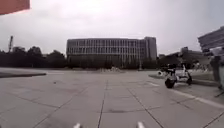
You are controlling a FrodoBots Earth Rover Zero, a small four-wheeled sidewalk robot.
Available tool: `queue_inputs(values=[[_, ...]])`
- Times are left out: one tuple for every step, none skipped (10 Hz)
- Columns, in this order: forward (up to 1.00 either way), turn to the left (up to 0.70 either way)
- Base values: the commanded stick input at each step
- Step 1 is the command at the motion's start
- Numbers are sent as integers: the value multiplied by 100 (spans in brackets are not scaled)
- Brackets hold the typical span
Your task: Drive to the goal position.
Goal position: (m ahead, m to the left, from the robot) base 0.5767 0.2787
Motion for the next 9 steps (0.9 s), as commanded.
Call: queue_inputs(values=[[45,0],[45,-4],[45,-9],[45,-15],[45,-20],[45,-25],[45,-27],[45,-27],[45,-27]])
